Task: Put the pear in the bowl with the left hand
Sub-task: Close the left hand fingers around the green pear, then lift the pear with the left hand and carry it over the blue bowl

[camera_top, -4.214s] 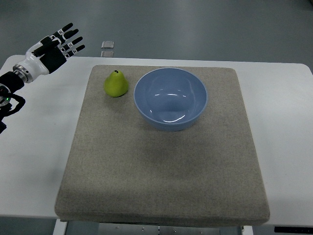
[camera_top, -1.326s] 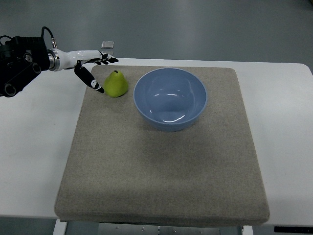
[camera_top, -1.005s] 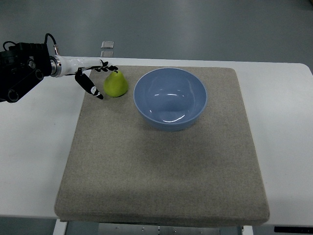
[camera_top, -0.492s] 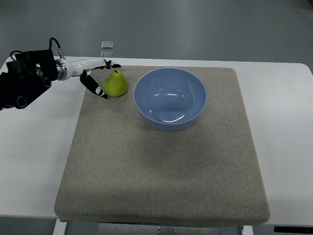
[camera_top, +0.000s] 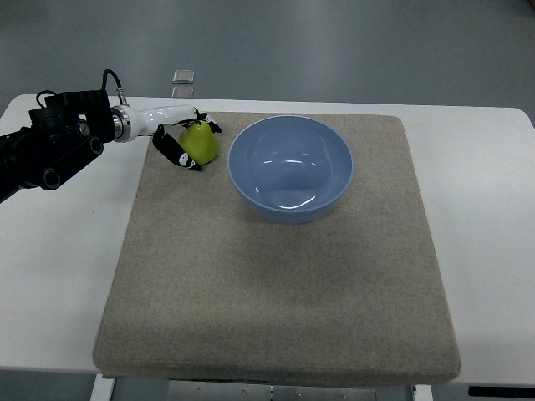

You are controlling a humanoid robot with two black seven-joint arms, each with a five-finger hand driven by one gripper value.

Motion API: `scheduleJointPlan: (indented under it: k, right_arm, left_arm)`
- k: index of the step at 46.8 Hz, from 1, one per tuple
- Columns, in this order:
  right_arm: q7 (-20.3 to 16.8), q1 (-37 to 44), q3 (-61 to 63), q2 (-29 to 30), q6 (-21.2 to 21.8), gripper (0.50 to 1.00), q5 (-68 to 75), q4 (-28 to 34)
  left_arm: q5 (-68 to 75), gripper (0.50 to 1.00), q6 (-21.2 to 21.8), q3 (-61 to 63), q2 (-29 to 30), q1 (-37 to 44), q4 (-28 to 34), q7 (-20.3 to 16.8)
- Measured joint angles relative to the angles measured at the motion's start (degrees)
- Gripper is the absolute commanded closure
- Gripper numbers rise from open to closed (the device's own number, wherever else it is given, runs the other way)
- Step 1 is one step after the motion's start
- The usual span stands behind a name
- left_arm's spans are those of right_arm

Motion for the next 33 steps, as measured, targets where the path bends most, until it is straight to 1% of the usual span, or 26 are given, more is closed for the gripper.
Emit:
scheduleJointPlan:
  k: [2,5,8,11,13,18,22,25,29,33]
  right_arm:
    - [0.01,0.00,0.00,0.00,0.01,0.574,0.00,0.00]
    - [0.02,-0.06,0.00,0.00,0.00,0.574,0.00,0.00]
    - [0.02,-0.05,0.00,0.00,0.00,0.574,0.00,0.00]
    - [0.02,-0.02,0.00,0.00,0.00,0.574,0.00,0.00]
    - [0.02,0.00,0.00,0.00,0.00,0.574,0.00,0.00]
    - [0.02,-0.05,0.00,0.00,0.00,0.574,0.00,0.00]
    - [0.02,-0.06,0.00,0.00,0.00,0.574,0.00,0.00]
    - [0.02,-0.05,0.00,0.00,0.00,0.574,0.00,0.00]
    - [0.03,0.01,0.00,0.00,0.01,0.574,0.00,0.00]
    - [0.03,-0.02,0.00,0.00,0.00,0.574,0.00,0.00]
  left_arm:
    - [0.00,0.733,0.01,0.00,0.00,0.00,-0.02,0.00]
    - [0.00,0.791,0.04,0.00,0.00,-0.02,-0.05,0.00]
    - [0.00,0.812,0.04,0.00,0.08,-0.05,-0.05,0.00]
    - [0.00,0.868,0.10,-0.01,0.19,-0.05,-0.03,0.00]
    - [-0.07,0.887,0.12,-0.02,0.30,-0.05,-0.01,0.00]
    - [-0.37,1.000,0.28,-0.02,0.49,-0.05,0.01,0.00]
    - [-0.37,1.000,1.16,-0.02,0.75,-0.11,-0.16,-0.04]
    - [-0.28,1.000,3.16,-0.02,1.24,-0.24,-0.77,-0.36]
    - [-0.26,1.000,7.86,0.02,2.80,-0.95,-2.57,-1.44]
    - [-0.38,1.000,12.81,0.06,4.30,-1.00,-5.32,-1.66]
